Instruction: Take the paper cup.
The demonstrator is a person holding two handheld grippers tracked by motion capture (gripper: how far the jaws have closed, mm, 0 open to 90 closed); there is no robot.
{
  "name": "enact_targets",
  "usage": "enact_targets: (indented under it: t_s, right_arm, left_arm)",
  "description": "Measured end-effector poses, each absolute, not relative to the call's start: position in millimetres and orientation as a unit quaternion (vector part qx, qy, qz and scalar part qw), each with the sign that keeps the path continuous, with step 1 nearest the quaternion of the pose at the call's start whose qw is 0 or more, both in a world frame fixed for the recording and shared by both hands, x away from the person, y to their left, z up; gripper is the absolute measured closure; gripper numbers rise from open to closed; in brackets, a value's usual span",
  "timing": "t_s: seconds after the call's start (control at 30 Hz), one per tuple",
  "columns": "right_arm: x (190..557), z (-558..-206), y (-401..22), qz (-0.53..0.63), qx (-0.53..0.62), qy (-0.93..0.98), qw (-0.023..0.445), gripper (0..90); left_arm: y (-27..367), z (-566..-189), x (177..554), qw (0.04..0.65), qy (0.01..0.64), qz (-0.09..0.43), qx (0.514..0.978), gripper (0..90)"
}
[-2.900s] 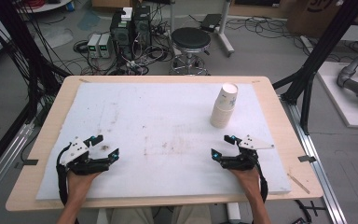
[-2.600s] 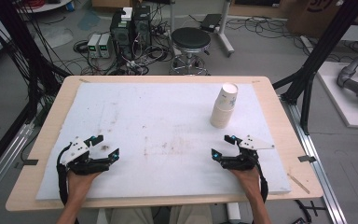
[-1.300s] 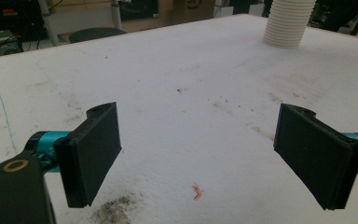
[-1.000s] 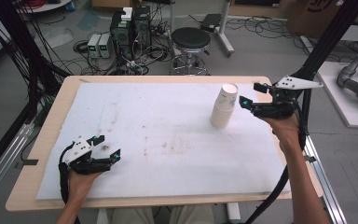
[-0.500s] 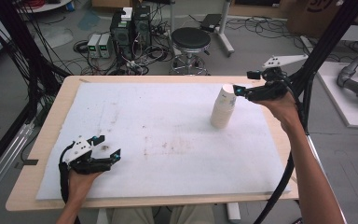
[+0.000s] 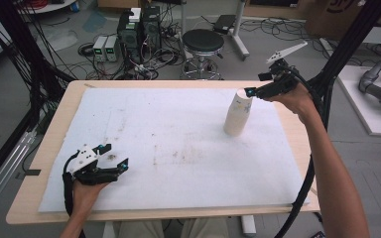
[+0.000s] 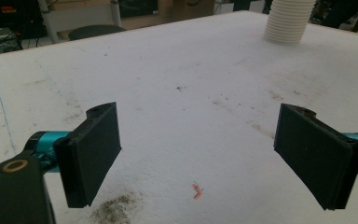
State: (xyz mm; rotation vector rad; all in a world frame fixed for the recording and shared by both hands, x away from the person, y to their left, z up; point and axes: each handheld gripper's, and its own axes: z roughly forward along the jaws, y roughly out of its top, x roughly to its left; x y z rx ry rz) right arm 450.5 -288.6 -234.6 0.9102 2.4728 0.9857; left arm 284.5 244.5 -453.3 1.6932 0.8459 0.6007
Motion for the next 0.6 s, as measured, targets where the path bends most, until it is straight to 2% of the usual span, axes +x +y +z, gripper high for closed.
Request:
enact_targets:
  t_s: [0.6]
  right_arm:
    - [476.3, -249.9, -273.1, 0.268, 0.335, 0.895, 0.121, 16.5]
  left_arm:
    - [243.8, -453.3, 284.6, 0.543, 0.355, 0.254, 0.717, 14.4]
